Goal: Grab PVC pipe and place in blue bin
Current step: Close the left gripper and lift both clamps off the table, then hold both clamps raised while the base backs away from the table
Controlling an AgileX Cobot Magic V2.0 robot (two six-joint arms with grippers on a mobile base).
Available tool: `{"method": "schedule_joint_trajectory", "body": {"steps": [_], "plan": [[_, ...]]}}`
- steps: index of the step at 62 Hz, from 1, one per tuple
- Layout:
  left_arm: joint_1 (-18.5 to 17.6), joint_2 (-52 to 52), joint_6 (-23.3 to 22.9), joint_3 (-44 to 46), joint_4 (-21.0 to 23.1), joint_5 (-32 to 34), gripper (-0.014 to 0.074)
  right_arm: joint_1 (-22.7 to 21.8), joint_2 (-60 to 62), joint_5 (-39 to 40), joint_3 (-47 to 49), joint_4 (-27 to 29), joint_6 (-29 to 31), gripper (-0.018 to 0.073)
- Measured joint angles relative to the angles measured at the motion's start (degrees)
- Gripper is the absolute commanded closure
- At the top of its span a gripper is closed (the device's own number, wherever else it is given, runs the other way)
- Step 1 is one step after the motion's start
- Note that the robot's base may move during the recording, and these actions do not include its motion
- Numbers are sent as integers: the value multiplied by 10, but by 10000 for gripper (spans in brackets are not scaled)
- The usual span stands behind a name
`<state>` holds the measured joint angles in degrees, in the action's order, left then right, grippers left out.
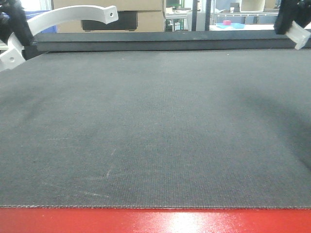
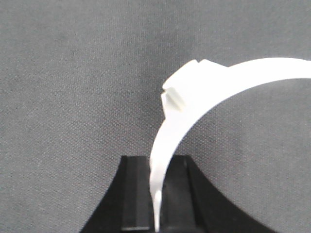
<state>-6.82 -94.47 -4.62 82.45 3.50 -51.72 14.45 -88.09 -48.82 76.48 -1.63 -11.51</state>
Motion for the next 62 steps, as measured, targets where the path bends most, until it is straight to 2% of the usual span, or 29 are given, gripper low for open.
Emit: {"method": "schedule_joint_trajectory", "body": {"steps": [24, 35, 46, 62], "plan": [[0, 116, 0, -230, -1, 210, 708, 0, 122, 215, -199, -1, 0, 721], [0, 176, 0, -308, -1, 295, 708, 0, 178, 295, -291, -1, 0, 721], [0, 246, 0, -366, -1, 331, 708, 0, 235, 376, -351, -2, 0, 721], [0, 313, 0, -391, -1, 332, 708, 0, 254, 462, -356, -3, 0, 721]]}}
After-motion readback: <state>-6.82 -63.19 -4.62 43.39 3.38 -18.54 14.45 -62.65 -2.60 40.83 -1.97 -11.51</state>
